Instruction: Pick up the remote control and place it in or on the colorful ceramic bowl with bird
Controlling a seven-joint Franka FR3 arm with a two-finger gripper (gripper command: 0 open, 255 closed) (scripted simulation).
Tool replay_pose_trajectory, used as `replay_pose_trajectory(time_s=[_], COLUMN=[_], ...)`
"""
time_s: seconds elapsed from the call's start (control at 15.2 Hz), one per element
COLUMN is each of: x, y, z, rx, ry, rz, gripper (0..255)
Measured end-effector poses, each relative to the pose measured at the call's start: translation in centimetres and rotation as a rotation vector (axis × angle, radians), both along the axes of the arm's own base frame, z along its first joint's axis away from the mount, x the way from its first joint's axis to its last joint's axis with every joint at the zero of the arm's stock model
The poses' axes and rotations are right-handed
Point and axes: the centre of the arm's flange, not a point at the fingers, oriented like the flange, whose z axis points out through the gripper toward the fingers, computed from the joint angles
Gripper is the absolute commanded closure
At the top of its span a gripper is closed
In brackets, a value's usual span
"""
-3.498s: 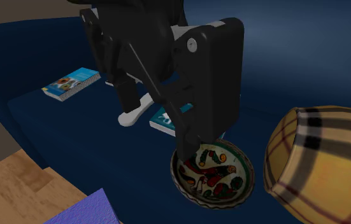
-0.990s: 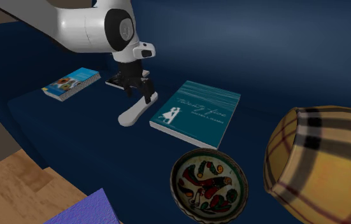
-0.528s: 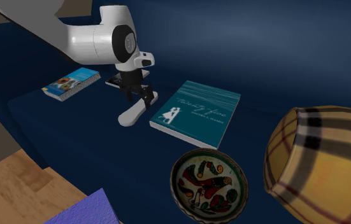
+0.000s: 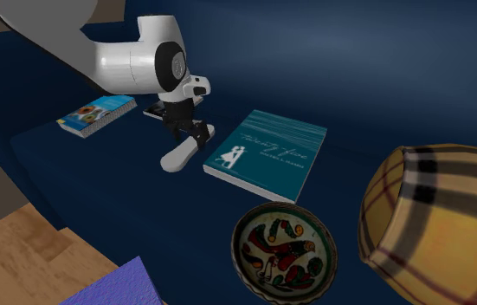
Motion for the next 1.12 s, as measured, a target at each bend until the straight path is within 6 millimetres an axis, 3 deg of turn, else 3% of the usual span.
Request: replay_pose_trajectory(time_s=[0.07, 0.13, 0.79, 1.12], x=[0.0, 0.0, 0.0, 0.1], y=[0.0, 0.0, 0.0, 0.0], z=[0.0, 0.0, 0.0, 2.2], rx=[0.000, 0.000, 0.000, 0.000], ry=[0.000, 0.000, 0.000, 0.000], rz=[0.000, 0.000, 0.000, 0.000], gripper=[0, 255, 255, 255])
